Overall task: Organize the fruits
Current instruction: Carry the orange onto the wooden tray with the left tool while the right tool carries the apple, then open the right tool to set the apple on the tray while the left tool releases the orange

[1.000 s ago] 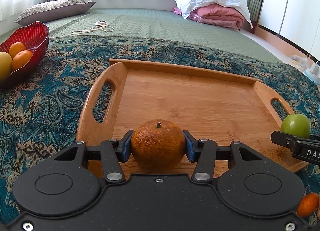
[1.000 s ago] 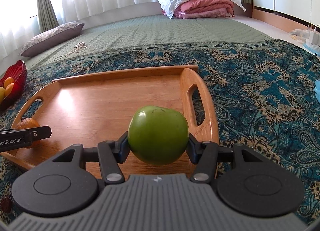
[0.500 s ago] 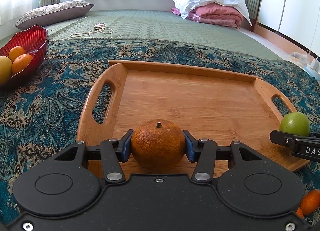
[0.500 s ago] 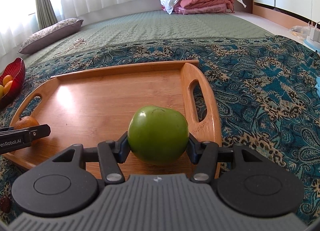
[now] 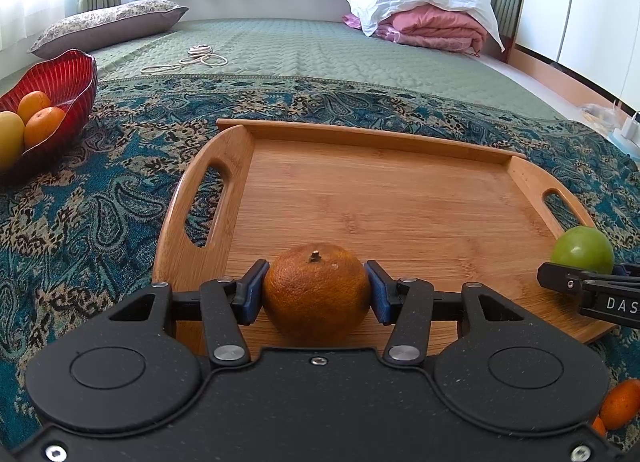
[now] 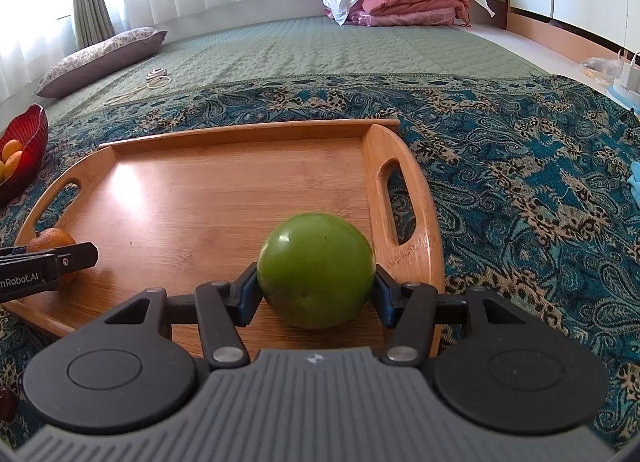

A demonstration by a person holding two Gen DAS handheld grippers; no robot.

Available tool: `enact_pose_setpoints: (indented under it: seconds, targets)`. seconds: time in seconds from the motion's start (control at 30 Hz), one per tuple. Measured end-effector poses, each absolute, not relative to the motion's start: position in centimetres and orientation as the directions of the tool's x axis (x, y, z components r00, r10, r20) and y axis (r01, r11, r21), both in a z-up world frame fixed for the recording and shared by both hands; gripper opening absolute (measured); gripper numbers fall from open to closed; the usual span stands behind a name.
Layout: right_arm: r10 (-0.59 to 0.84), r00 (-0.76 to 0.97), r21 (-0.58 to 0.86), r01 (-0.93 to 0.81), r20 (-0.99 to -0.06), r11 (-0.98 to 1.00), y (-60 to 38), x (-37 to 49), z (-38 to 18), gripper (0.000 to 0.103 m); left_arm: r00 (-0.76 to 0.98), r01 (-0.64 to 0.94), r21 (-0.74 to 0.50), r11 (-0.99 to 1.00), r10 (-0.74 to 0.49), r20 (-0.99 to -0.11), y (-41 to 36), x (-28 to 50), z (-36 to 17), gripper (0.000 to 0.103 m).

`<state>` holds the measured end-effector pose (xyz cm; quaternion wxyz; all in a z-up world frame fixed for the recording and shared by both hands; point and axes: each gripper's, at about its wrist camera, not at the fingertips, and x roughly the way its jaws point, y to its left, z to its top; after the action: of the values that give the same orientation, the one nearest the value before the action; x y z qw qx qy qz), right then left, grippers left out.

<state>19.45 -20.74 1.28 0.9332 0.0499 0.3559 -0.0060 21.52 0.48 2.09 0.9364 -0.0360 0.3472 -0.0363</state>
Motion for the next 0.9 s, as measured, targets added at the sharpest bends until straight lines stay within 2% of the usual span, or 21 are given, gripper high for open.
enact_pose_setpoints:
  seconds: [0.17,0.3,0.37,0.53,0.9]
  targets:
    - [0.027,0.743,0.099,0.053,-0.669,0.994,-20.9,19.2,1.3,0.063,0.769,0.055,-0.083,0.995,-0.096,-0.632,0.5,21.0,2.5,0.050]
    - [0.030,0.745,0.103,0.051,-0.667,0.993,-20.9,18.9,1.4,0.065,0.778,0.059,-0.073,0.996,-0.091,-0.622,0.4,20.6,2.9,0.060]
    - [0.031,0.752,0.102,0.048,-0.659,0.994,-20.9,18.5,1.6,0.071,0.780,0.059,-0.068,0.996,-0.089,-0.620,0.4,20.3,3.1,0.064]
    - [0.022,0.771,0.069,0.029,-0.637,0.997,-20.4,17.6,2.3,0.075,0.789,0.070,-0.060,0.996,-0.092,-0.608,0.4,19.4,3.4,0.078]
    - [0.044,0.803,0.080,0.005,-0.595,0.997,-20.2,14.9,3.3,0.084,0.814,0.094,-0.060,0.994,-0.111,-0.570,0.7,16.1,4.5,0.092]
